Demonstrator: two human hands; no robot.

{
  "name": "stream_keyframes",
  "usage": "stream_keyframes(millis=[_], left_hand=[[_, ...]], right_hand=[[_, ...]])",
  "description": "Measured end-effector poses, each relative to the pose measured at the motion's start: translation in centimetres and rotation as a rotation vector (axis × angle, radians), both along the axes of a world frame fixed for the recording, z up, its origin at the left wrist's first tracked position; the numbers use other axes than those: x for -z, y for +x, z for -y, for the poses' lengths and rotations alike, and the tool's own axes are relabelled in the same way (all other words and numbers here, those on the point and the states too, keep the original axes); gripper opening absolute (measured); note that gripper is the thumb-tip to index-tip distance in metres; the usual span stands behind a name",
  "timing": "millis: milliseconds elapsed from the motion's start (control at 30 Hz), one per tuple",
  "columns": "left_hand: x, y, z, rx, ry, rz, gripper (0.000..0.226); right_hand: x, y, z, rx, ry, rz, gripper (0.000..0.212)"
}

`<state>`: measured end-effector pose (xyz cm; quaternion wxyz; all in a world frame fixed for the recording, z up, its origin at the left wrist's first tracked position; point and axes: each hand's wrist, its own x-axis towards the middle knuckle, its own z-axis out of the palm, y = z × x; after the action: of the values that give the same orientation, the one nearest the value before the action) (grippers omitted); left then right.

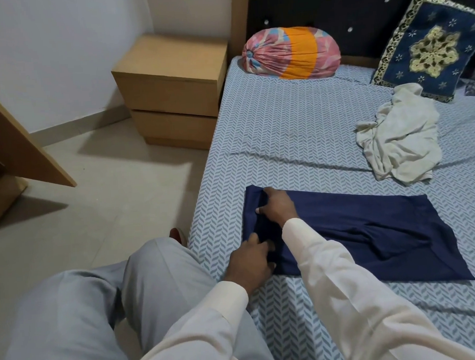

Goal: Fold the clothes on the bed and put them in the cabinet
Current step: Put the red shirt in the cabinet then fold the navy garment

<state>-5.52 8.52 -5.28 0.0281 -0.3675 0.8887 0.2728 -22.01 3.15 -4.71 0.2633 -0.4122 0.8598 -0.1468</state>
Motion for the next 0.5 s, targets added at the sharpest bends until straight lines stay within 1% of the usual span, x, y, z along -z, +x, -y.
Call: stream_keyframes(millis=[200,333,367,433,500], left_hand=[[0.1,0.9,0.3,-0.074,0.000,-0.043,0.035],[-0.3,0.3,0.3,-0.077,0.040,-0.142,0.042],[-0.2,0.1,0.3,-0.066,0.044,-0.133,0.045],[-0.1,0.2,0.2,-0.036,0.018,-0.045,0.052],[0.0,0.5,0.2,-0.042,-0.015,0.007,0.052]], right_hand=[[-0.3,0.5,0.5,-0.021,-0.003,-0.005,0.061],[0.0,0.3,0.2,-0.002,-0.044,0.021,0.057],[0.0,0.4,0.2,0.002,-0.050,0.023,0.058],[0.1,0.8,0.4,0.000,-0.054,0.023,0.062],[0.1,1.3,0.7,-0.012,-0.065,0.023,0.062]])
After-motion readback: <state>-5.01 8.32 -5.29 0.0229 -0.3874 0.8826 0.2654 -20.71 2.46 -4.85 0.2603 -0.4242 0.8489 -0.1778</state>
